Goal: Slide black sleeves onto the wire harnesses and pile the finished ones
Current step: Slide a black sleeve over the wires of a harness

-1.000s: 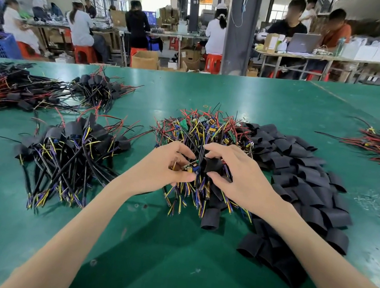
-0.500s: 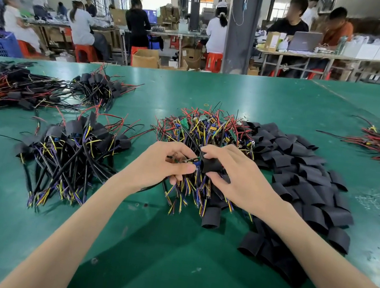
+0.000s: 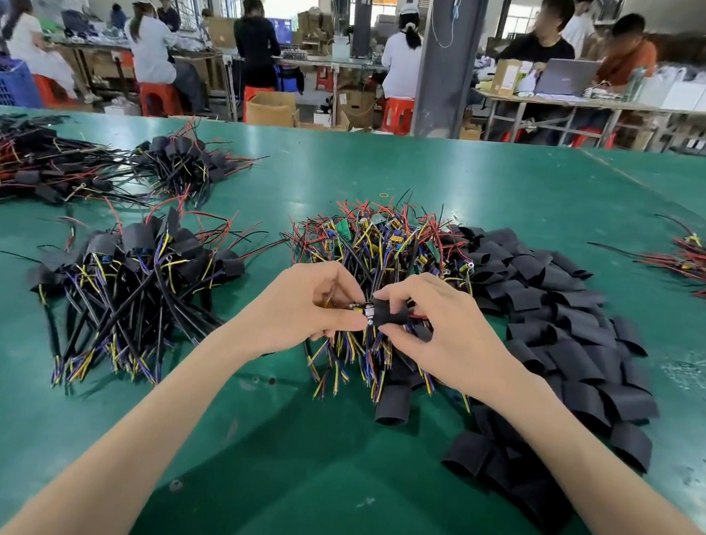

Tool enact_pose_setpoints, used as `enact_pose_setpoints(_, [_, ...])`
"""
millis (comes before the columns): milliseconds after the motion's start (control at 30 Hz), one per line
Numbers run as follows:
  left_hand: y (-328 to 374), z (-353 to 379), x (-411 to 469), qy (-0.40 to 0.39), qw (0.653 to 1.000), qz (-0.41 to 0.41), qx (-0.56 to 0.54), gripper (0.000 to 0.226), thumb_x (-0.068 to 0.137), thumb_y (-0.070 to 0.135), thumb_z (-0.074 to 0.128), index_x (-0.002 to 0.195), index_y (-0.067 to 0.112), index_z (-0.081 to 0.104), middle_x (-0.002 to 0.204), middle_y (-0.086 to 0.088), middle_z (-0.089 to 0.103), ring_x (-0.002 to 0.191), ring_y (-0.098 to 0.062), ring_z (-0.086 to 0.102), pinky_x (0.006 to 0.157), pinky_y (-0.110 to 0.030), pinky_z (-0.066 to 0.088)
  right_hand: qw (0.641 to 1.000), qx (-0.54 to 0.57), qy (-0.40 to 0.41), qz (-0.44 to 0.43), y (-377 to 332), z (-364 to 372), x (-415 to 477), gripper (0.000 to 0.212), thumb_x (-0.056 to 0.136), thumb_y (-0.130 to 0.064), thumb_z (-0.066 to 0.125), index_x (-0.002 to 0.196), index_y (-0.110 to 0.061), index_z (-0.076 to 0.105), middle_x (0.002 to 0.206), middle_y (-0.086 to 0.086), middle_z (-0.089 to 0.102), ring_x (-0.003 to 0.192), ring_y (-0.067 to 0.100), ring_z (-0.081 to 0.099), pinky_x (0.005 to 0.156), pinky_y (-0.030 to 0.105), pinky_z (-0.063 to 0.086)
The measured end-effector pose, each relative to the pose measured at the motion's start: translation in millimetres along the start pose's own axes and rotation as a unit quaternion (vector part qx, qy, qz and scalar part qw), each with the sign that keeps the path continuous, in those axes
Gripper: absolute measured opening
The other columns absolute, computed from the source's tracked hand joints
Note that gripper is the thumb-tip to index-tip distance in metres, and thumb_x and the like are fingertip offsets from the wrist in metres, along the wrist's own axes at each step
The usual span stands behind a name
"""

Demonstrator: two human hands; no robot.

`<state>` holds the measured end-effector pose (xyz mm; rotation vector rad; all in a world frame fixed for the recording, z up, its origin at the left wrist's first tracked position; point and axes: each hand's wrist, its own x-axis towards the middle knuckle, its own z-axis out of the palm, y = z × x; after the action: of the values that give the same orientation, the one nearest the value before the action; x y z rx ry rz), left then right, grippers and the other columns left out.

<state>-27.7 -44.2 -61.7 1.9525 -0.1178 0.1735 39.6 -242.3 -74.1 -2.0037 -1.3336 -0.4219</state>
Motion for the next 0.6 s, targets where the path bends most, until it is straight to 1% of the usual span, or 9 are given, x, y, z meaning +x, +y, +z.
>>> enact_pose_setpoints(33, [0.4, 0.1, -0.3, -0.002, 1.0, 0.004, 0.005, 0.021, 0.075, 0.002, 0.076, 0.085, 0.013, 0.06, 0.066, 0.005, 0.062, 0.05, -0.012, 0.049, 0.043, -0.019, 0.038, 1.0, 0.009, 0.0, 0.0, -0.5, -0.2, 0.1, 0.026, 0.078, -0.008, 0.07, 0.085, -0.02, 0.048, 0.099, -0.006, 0.062, 0.094, 0.013, 0.055, 0.08, 0.037, 0.052])
enact_pose_setpoints(67, [0.7, -0.1, -0.5, -0.003, 1.0, 0.006, 0.009, 0.021, 0.075, 0.002, 0.076, 0.084, 0.014, 0.061, 0.065, 0.005, 0.062, 0.05, -0.012, 0.049, 0.043, -0.019, 0.038, 1.0, 0.012, 0.003, -0.008, -0.8, -0.2, 0.2, 0.026, 0.077, -0.007, 0.071, 0.082, -0.019, 0.048, 0.1, -0.004, 0.064, 0.094, 0.015, 0.056, 0.081, 0.033, 0.051])
enact_pose_setpoints(133, [1.0, -0.8, -1.0, -0.003, 1.0, 0.011, 0.012, 0.02, 0.075, 0.002, 0.076, 0.082, 0.015, 0.061, 0.065, 0.005, 0.062, 0.051, -0.012, 0.05, 0.044, -0.02, 0.039, 0.999, 0.001, 0.011, -0.03, -1.5, -0.1, 0.3, 0.024, 0.076, -0.005, 0.073, 0.076, -0.014, 0.051, 0.101, -0.003, 0.066, 0.092, 0.016, 0.057, 0.081, 0.02, 0.045])
enact_pose_setpoints(167, [1.1, -0.9, -1.0, -0.002, 1.0, 0.012, 0.014, 0.02, 0.075, 0.003, 0.076, 0.082, 0.015, 0.062, 0.065, 0.005, 0.062, 0.051, -0.012, 0.05, 0.044, -0.02, 0.039, 0.999, -0.007, 0.012, -0.038, -1.9, -0.1, 0.6, 0.023, 0.075, -0.005, 0.074, 0.074, -0.012, 0.052, 0.101, -0.002, 0.066, 0.091, 0.015, 0.056, 0.081, 0.017, 0.042])
enact_pose_setpoints(333, [0.6, 1.8, 0.8, 0.012, 1.0, 0.002, 0.02, 0.023, 0.076, 0.004, 0.075, 0.089, 0.013, 0.058, 0.063, 0.007, 0.061, 0.049, -0.012, 0.05, 0.043, -0.02, 0.04, 0.997, -0.034, 0.022, -0.062, -1.1, 0.9, 1.0, 0.022, 0.076, -0.002, 0.074, 0.071, -0.009, 0.054, 0.099, 0.002, 0.066, 0.091, 0.013, 0.054, 0.085, 0.027, 0.042])
enact_pose_setpoints(500, [0.6, 3.6, 2.0, 0.029, 0.999, -0.018, 0.002, 0.024, 0.077, 0.004, 0.074, 0.09, 0.011, 0.056, 0.06, 0.005, 0.059, 0.047, -0.012, 0.048, 0.042, -0.019, 0.039, 0.995, -0.058, 0.029, -0.081, 0.6, 3.4, 1.5, 0.022, 0.075, 0.001, 0.073, 0.07, -0.008, 0.054, 0.097, 0.004, 0.066, 0.092, 0.014, 0.053, 0.086, 0.026, 0.042])
enact_pose_setpoints(600, [1.3, 3.5, 1.7, 0.037, 0.999, -0.035, -0.015, 0.023, 0.078, 0.006, 0.074, 0.092, 0.01, 0.056, 0.062, 0.002, 0.06, 0.046, -0.011, 0.046, 0.042, -0.019, 0.038, 0.995, -0.055, 0.034, -0.071, 2.3, 3.5, 1.3, 0.021, 0.075, 0.0, 0.074, 0.07, -0.008, 0.055, 0.097, 0.004, 0.067, 0.092, 0.007, 0.049, 0.087, 0.021, 0.04])
